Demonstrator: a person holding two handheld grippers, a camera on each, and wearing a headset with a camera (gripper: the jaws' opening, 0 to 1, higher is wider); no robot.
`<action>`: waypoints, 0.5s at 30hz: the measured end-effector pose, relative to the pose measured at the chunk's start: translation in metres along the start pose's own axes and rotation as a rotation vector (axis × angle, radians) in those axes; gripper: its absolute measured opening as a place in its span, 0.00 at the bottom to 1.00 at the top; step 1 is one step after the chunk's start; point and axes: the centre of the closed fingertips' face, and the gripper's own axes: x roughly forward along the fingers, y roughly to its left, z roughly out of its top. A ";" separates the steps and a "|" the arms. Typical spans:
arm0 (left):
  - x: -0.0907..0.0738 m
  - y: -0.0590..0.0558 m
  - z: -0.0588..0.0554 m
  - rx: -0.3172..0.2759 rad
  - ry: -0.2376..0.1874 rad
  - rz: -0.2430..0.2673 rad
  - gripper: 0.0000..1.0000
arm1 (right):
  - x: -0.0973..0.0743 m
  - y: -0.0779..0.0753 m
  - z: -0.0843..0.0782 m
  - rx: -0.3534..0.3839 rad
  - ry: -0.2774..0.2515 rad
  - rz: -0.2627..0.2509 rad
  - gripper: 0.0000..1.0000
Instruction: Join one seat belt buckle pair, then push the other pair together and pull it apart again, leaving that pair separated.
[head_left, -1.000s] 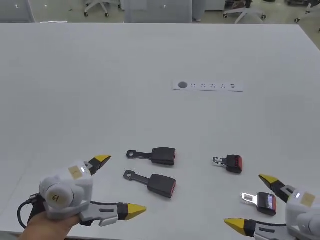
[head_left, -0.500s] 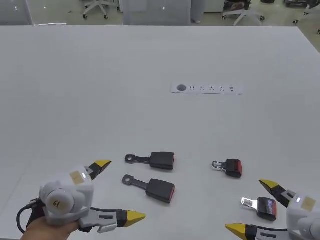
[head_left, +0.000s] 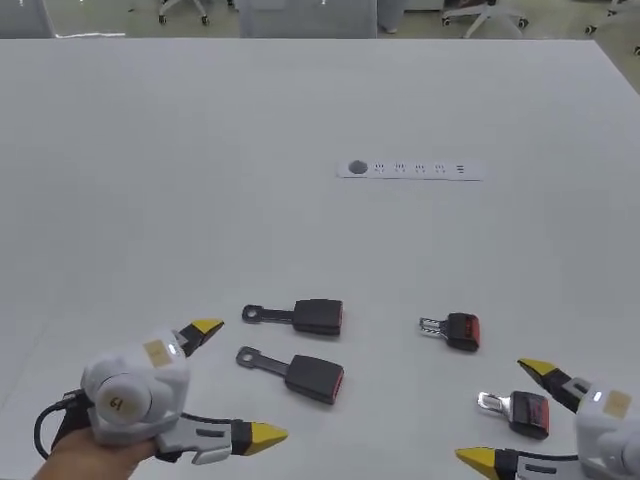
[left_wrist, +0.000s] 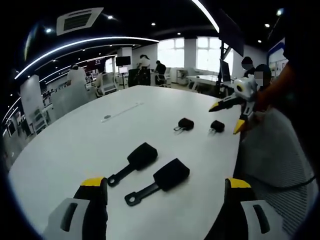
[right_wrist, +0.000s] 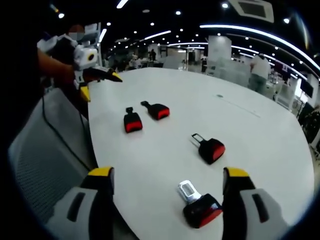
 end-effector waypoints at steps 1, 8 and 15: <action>0.001 0.000 -0.001 0.005 0.006 -0.003 0.99 | 0.000 -0.001 -0.003 0.001 0.006 0.006 0.91; 0.010 0.002 -0.006 0.017 0.031 -0.025 0.99 | -0.003 -0.005 -0.010 -0.025 0.031 0.036 0.89; 0.016 0.006 -0.009 0.036 0.056 -0.043 0.98 | -0.004 -0.011 -0.022 -0.034 0.069 0.064 0.89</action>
